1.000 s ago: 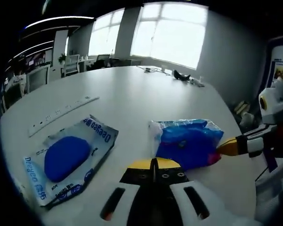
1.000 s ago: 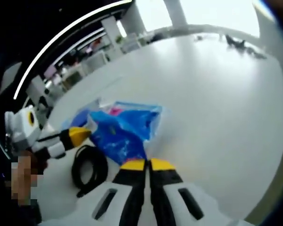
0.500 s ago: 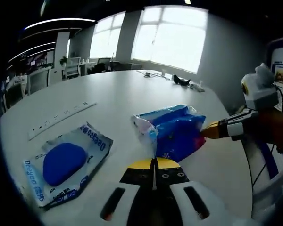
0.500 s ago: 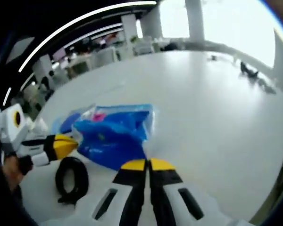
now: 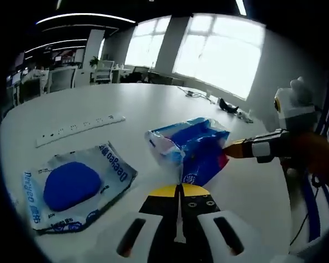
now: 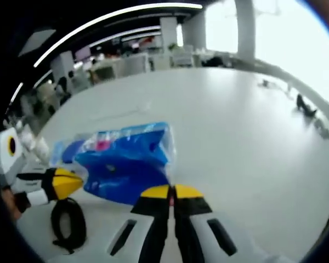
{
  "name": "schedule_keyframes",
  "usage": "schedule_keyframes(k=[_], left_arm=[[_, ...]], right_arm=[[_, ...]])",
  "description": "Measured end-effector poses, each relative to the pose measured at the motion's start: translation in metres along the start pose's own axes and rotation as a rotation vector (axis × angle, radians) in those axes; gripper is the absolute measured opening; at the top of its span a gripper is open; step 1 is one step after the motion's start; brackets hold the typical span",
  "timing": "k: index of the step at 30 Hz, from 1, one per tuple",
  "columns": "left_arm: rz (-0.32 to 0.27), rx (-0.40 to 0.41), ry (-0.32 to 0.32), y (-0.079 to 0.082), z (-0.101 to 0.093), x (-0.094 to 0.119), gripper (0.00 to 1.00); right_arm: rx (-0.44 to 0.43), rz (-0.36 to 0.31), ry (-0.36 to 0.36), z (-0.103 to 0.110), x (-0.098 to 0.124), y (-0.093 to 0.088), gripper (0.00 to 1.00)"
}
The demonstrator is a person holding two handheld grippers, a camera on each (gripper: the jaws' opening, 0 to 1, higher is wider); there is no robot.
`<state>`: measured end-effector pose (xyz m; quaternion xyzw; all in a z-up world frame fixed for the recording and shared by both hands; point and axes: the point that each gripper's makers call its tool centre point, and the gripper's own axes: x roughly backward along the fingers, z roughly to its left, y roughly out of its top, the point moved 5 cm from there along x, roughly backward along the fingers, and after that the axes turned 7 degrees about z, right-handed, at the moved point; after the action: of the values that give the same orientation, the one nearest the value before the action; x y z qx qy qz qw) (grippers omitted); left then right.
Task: Arrange the tabletop items into an orderly group along one side of the table until the central work area is clear of visible clutter.
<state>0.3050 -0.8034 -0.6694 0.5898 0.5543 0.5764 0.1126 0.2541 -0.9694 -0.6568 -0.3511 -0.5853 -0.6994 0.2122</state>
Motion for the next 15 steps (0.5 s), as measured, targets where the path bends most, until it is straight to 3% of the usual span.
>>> schedule_keyframes(k=[7, 9, 15], left_arm=[[-0.014, 0.054, 0.049, 0.004, 0.007, -0.014, 0.00], [-0.022, 0.147, 0.061, 0.004, 0.009, -0.018, 0.00], [-0.030, 0.169, 0.105, 0.010, 0.017, -0.026, 0.00]], right_arm=[[0.096, 0.008, 0.019, -0.002, -0.024, 0.017, 0.00], [0.121, 0.010, 0.021, -0.002, -0.031, 0.021, 0.00], [0.146, 0.022, 0.033, -0.002, -0.050, 0.028, 0.00]])
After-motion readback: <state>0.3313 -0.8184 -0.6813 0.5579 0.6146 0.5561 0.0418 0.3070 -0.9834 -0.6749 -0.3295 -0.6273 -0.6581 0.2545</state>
